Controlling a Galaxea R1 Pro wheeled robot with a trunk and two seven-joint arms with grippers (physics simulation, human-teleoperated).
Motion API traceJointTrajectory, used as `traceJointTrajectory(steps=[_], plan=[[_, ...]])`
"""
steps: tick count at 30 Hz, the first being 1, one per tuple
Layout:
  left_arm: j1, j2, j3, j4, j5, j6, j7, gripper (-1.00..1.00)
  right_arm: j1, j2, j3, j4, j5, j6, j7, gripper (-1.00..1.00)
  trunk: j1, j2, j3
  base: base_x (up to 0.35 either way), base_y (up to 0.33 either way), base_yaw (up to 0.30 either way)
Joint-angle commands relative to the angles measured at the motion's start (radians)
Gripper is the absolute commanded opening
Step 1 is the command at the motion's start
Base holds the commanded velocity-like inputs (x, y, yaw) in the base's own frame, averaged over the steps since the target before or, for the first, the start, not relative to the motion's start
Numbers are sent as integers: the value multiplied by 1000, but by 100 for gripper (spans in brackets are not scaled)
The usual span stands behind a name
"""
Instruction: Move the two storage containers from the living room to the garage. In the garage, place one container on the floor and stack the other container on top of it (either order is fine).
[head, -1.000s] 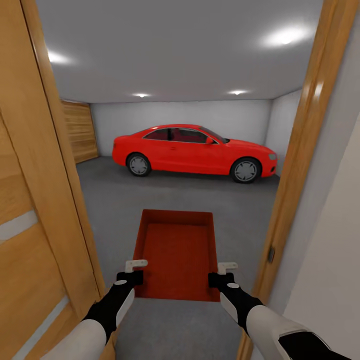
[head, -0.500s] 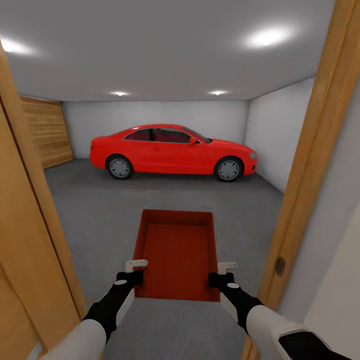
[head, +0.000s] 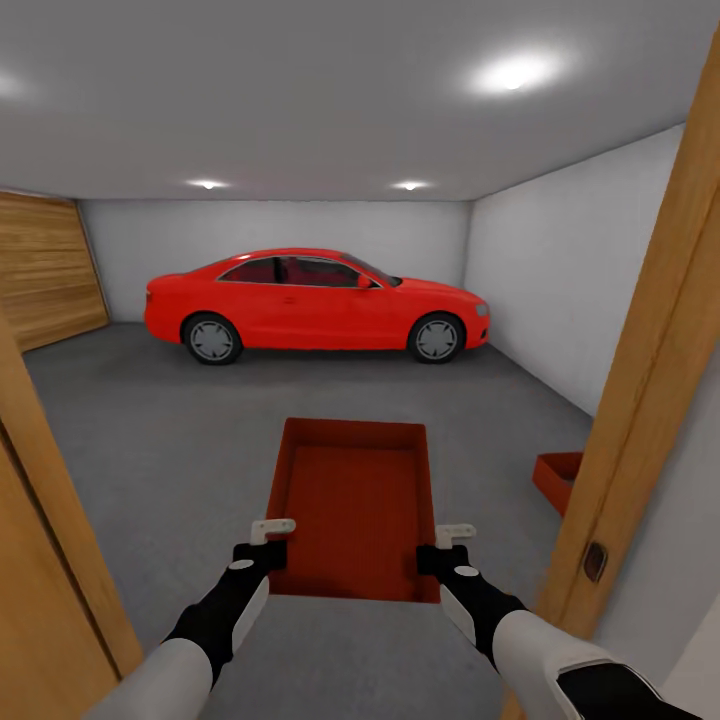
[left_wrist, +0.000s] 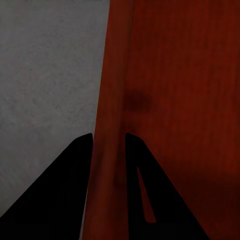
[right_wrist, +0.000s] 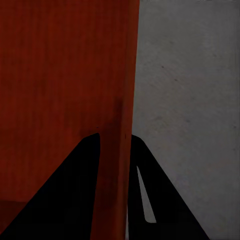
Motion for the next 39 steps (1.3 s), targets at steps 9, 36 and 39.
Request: traceJointTrajectory(steps=[9, 36, 39], plan=[[0, -1, 13, -1, 71, 8, 49, -100, -1, 0, -34, -2, 1, -45, -76, -100, 0, -1, -2, 27, 9, -1], [0, 0, 14, 5, 71, 8, 49, -100, -1, 0, -34, -2, 1, -45, -76, -100, 0, -1, -2, 303, 0, 0], [0, 0, 14, 5, 71, 8, 49, -100, -1, 0, -34, -2, 1, -45, -76, -100, 0, -1, -2, 322, 0, 0]])
